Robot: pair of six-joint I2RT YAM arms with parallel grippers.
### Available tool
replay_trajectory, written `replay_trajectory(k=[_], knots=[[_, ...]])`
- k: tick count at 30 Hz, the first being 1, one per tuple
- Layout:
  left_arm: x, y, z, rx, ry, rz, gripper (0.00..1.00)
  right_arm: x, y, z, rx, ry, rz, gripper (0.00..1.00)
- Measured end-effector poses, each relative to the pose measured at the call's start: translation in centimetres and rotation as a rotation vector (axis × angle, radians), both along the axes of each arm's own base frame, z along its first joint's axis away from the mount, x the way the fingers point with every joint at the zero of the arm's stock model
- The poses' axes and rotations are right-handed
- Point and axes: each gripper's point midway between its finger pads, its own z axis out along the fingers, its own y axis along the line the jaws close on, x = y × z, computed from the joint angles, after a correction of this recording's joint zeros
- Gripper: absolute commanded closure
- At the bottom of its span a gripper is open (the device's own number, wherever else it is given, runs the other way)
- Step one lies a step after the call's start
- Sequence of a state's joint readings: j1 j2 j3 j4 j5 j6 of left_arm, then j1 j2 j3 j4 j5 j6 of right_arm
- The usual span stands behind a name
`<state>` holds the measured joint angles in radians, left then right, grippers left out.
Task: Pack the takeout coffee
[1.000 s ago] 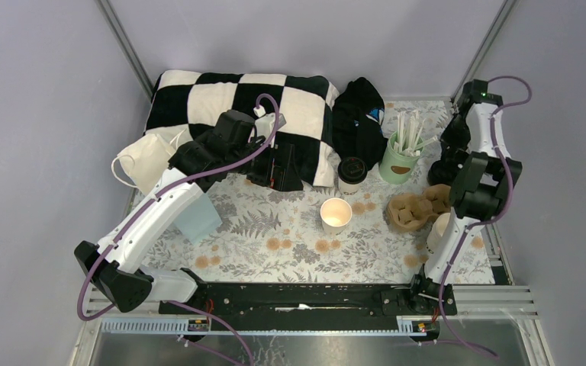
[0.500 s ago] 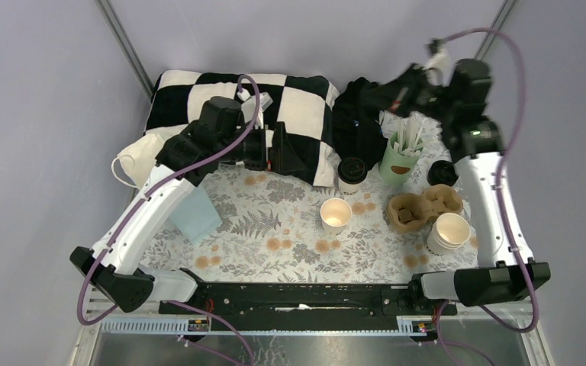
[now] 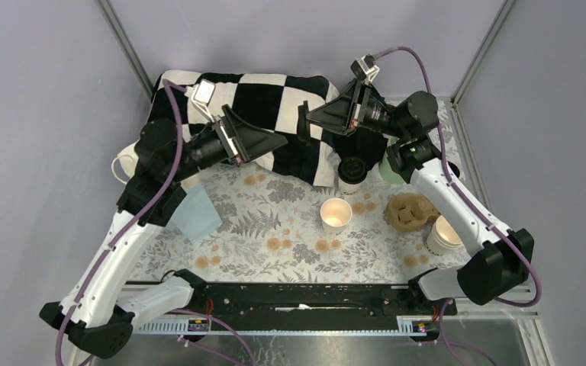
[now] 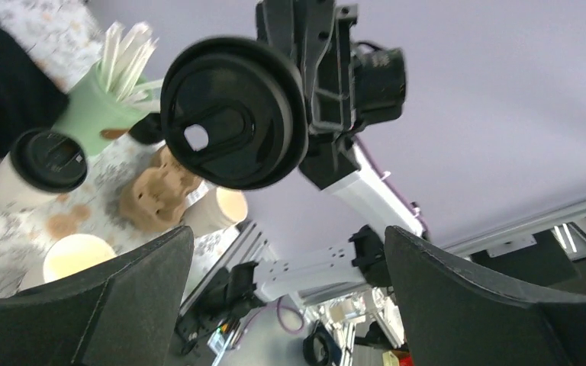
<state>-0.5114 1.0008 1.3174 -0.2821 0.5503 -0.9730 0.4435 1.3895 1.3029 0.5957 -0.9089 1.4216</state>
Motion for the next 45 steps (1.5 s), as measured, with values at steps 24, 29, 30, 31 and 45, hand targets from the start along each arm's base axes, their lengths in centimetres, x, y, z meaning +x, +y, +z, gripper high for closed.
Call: replay_trajectory(k=[24,29,30,31,45], knots=[[2.3,-3.0,1.0,-0.155,0.212,-0.106,0.08,-3.7,0.4,2.0,0.108,-0.036,0.093,1.00],[2.2,-3.1,0.9,-0.155,0.220,-0.113,0.17,-3.6,0.5,1.7,0.106,-0.031,0.084,1.00],[2.2,-3.0,0.9,-0.155,0.221,-0.112,0.18,-3.6,0.5,1.7,0.108,-0.033,0.079,1.00],[2.3,-3.0,0.9,-0.155,0.222,-0.111,0.20,-3.7,0.4,1.7,0.108,-0.036,0.077,1.00],[2.2,-3.0,0.3,-0.139,0.247,-0.112,0.37,-3.8,0.4,1.2,0.095,-0.034,0.061,0.70]])
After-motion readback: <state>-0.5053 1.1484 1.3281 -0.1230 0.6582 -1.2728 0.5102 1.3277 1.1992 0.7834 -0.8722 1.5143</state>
